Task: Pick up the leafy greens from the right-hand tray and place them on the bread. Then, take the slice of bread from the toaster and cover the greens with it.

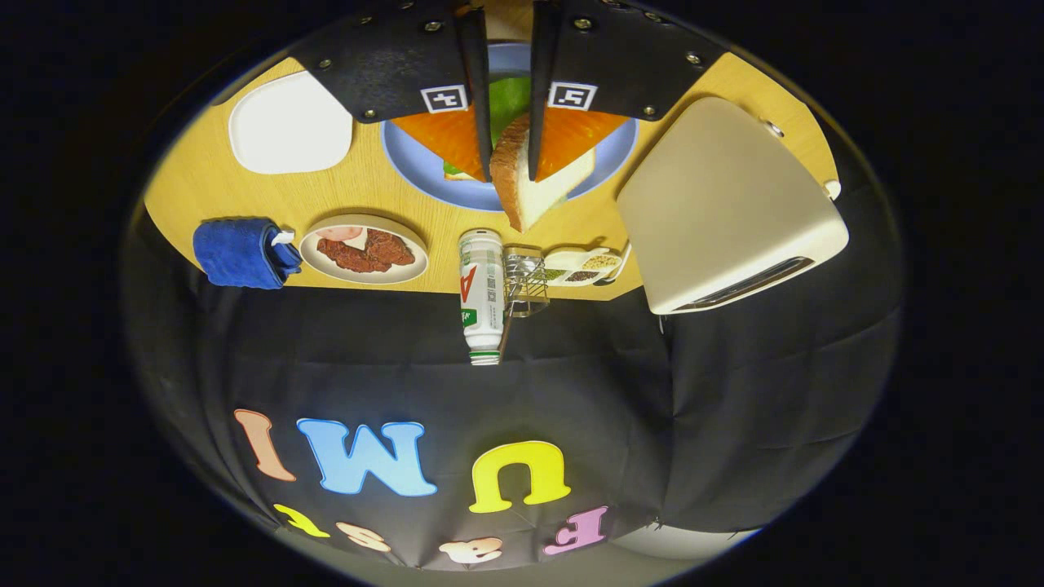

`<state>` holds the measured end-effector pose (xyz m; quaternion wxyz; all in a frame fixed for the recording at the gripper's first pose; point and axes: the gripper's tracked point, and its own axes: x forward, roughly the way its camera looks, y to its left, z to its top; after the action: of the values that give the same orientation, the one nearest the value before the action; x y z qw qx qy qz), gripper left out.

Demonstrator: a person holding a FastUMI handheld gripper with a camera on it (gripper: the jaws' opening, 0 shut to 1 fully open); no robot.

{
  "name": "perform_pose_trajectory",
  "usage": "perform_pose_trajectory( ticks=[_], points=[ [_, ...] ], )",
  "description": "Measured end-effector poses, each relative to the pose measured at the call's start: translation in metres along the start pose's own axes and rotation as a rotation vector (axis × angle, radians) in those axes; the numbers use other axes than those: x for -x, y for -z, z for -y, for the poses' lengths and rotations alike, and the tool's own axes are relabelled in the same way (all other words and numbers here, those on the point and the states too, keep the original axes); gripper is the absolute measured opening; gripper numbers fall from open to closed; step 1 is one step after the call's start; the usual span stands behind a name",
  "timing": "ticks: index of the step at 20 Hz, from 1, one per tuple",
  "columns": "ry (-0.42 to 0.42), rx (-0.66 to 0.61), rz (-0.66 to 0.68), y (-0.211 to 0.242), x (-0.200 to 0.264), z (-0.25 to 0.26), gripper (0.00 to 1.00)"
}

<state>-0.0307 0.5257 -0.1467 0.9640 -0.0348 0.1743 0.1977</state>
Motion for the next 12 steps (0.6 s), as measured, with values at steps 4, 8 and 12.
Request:
perform_pose_trajectory(
  ticks=[4, 8, 12],
  points=[
    [0.042, 0.026, -0.019, 0.007, -0.004, 0.020, 0.33],
    [0.088, 0.077, -0.043, 0.016, -0.005, 0.041, 0.38],
    [0.163, 0.120, 0.043, -0.003, 0.014, 0.077, 0.38]
  ],
)
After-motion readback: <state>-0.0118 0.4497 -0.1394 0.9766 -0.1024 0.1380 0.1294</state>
